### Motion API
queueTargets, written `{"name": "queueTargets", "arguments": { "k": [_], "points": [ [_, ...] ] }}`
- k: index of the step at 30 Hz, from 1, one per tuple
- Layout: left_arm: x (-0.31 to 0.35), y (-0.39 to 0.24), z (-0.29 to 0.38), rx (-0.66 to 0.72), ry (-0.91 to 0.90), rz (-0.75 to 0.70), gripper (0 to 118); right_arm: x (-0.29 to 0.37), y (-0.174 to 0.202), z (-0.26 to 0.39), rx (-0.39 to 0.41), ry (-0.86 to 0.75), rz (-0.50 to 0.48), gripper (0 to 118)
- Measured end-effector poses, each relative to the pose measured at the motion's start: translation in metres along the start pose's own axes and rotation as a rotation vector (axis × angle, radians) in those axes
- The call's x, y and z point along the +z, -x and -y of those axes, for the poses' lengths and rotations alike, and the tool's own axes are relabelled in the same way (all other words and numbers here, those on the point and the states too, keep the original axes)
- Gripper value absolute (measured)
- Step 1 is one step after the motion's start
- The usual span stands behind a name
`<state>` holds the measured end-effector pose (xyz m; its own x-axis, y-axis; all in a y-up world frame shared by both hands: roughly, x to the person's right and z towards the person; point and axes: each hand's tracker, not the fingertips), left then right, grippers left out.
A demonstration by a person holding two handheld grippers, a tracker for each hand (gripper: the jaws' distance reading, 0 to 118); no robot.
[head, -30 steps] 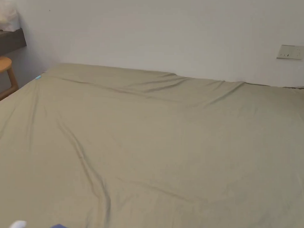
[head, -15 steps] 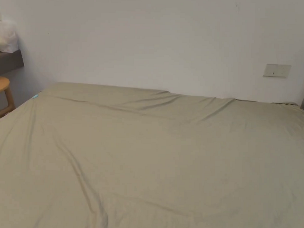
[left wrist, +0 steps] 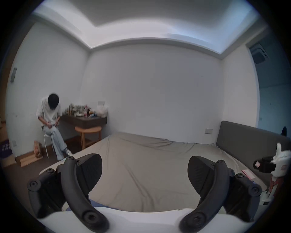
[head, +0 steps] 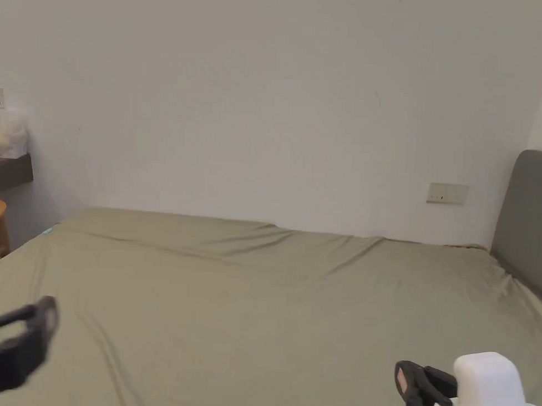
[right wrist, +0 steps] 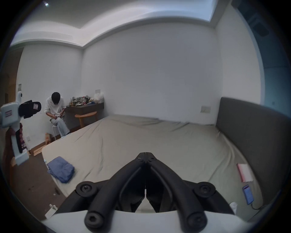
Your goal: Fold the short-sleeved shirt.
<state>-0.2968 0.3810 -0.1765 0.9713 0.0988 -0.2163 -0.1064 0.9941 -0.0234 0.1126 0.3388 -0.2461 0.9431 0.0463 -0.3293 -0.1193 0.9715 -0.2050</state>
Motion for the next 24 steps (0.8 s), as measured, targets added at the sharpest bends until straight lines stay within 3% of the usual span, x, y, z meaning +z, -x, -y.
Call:
{"name": "queueTargets", "arguments": {
  "k": [5, 8, 12, 14, 15, 17, 19, 20, 24],
  "points": [
    [0.018, -0.091, 0.028, -0.118, -0.036, 0.013, 114, 0.026, 0.017, -0.007, 0.081, -0.078, 0.087, 7],
    [0.020, -0.122, 0.040, -0.083, 0.014, 0.027, 114, 0.037, 0.026, -0.004, 0.134, -0.133, 0.127, 10],
    [0.022, -0.141, 0.051, 0.030, 0.070, 0.130, 114, 0.045, 0.027, -0.002, 0.095, -0.139, 0.123, 14],
    [0.024, -0.152, 0.052, 0.044, 0.101, 0.124, 114, 0.046, 0.026, 0.000, 0.095, -0.137, 0.132, 30],
    [0.024, -0.153, 0.053, 0.037, 0.123, 0.120, 114, 0.047, 0.026, 0.001, 0.096, -0.141, 0.138, 49],
    [0.024, -0.153, 0.054, 0.026, 0.114, 0.103, 114, 0.047, 0.025, 0.001, 0.090, -0.143, 0.158, 69],
    [0.027, -0.159, 0.052, 0.010, 0.079, 0.101, 114, 0.045, 0.024, 0.000, 0.082, -0.107, 0.165, 110],
    [0.028, -0.157, 0.051, 0.011, 0.069, 0.108, 114, 0.048, 0.022, 0.002, 0.071, -0.122, 0.150, 118],
    [0.034, -0.157, 0.045, 0.027, 0.030, 0.140, 118, 0.052, 0.020, -0.002, 0.041, -0.143, 0.148, 118]
  ]
}}
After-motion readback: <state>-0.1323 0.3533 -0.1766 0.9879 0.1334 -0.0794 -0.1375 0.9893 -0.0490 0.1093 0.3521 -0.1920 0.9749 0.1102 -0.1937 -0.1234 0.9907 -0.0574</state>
